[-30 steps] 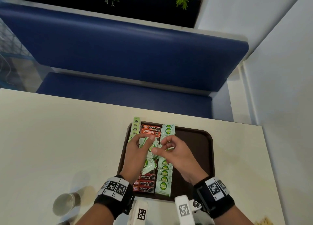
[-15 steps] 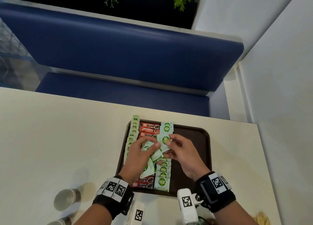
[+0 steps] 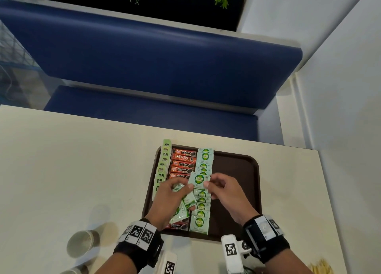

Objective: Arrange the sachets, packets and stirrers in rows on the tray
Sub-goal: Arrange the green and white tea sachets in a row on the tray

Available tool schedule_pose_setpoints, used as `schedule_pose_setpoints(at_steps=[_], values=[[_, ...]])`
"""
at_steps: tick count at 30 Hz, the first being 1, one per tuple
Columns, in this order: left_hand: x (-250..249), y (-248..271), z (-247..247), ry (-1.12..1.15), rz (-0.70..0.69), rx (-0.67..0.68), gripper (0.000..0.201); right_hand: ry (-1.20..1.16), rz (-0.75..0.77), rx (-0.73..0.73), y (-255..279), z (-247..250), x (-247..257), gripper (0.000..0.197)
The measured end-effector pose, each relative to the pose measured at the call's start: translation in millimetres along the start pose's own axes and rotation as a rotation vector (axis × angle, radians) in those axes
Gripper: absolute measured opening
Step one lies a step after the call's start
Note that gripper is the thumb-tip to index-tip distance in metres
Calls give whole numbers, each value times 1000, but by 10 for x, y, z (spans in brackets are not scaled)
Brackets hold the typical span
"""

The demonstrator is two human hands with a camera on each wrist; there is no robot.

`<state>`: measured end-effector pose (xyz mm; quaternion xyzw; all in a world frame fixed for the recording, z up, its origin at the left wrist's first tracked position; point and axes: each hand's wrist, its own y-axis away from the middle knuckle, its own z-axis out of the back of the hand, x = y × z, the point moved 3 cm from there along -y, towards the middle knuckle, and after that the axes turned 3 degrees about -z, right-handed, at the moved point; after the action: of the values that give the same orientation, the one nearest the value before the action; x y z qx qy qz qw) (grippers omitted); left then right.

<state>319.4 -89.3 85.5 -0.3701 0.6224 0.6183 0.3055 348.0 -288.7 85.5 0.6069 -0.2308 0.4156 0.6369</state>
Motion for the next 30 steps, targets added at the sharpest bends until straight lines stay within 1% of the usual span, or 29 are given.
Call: schedule_pose_setpoints(at_steps=[2,3,4,7,9,12,15,22,26,28,30], values=[[33,-32,11,-4,14,-26,7,31,-17,7,-86,24,-28,6],[66,-55,39,-44,4,-44,4,21,-25,-17,-151,60,-33,7],[80,-71,67,-79,1,-50,1,7,-36,-66,-245,115,-42,9],[144,-92,143,-97,21,-45,3,-11,-72,-269,-593,285,-78,8],[156,-76,181,-120,13,-45,5,41,-76,-318,-839,314,-132,10],[178,-45,219,-106,23,-41,6,157,-92,-344,-1134,291,-244,16],[217,-35,251,-119,33,-39,6,238,-99,-348,-1259,271,-298,17],[173,-37,249,-89,34,-51,3,316,-89,-333,-1262,234,-360,16],[151,-28,236,-53,51,-47,2,342,-71,-345,-1233,223,-340,9],[158,-33,237,-73,41,-44,3,337,-62,-367,-1224,225,-334,4],[185,-42,250,-110,29,-41,4,334,-52,-379,-1212,224,-329,5]])
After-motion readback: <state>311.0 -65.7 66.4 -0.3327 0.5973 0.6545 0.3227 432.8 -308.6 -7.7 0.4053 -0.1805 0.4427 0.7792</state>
